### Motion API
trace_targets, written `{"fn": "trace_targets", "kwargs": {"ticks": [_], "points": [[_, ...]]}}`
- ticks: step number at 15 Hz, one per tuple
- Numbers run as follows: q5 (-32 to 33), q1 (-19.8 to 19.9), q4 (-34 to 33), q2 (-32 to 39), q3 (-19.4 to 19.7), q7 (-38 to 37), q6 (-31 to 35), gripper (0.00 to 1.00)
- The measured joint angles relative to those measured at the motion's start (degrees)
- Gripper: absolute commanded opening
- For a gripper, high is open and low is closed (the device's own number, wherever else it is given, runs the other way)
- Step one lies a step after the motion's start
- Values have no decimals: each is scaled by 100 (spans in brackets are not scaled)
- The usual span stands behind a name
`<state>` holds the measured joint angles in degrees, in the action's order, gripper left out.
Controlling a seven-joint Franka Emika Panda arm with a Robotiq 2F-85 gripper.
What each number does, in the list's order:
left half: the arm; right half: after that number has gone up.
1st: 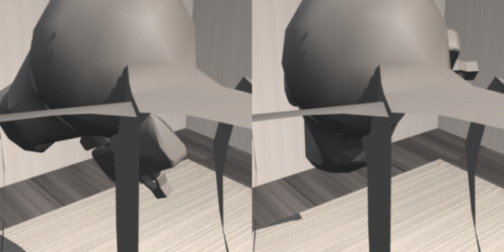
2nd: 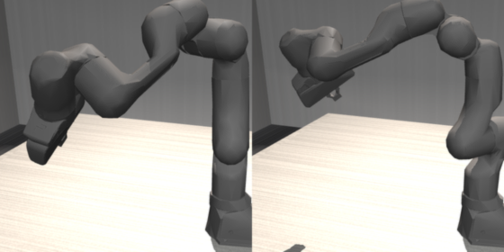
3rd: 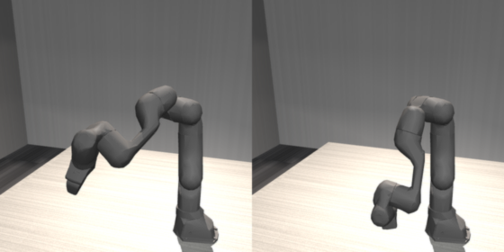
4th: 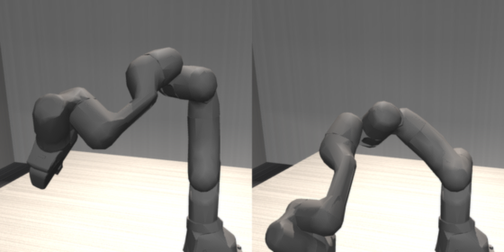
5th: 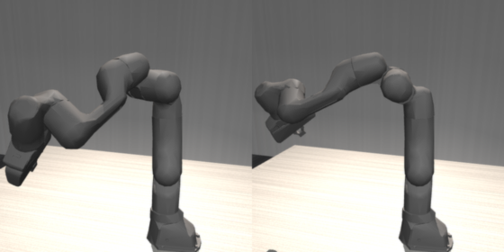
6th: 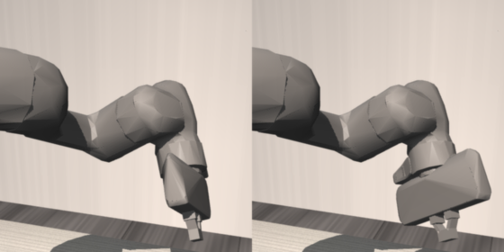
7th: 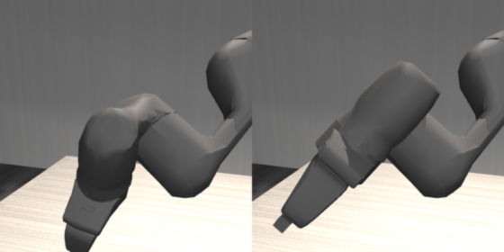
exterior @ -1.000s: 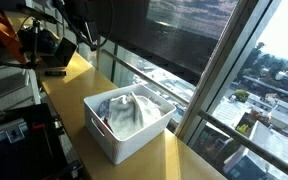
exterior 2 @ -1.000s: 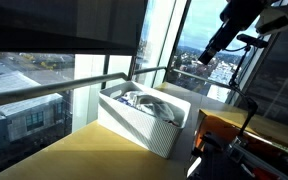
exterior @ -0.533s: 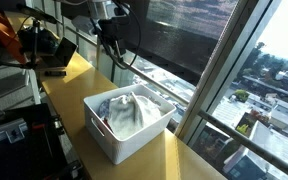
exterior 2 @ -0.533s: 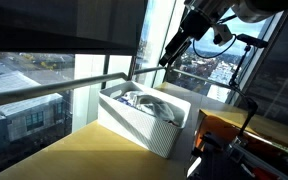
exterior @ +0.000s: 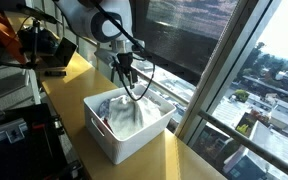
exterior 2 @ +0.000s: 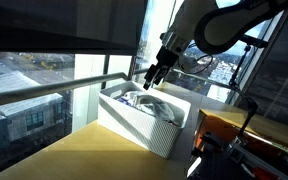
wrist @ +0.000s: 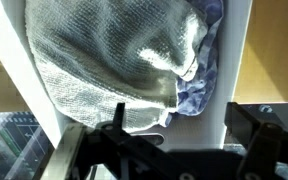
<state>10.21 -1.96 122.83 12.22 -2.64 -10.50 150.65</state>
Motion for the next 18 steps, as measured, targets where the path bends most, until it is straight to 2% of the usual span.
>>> {"fn": "trace_targets", "kwargs": {"ticks": [4,7,13,14,15,18], "points": [[-1,1,-422,638,311,-2,0,100],[-4,-8,-634,1056,403,-58,1,100],[-4,-259,-1020,1971,605,-256,32,100],[-3,-327,-1095,2143,667,-300,33,90],[-3,-389,-1167,2309,720,-348,33,74],[-4,-502,-1386,2759,834,-476,30,52]]}}
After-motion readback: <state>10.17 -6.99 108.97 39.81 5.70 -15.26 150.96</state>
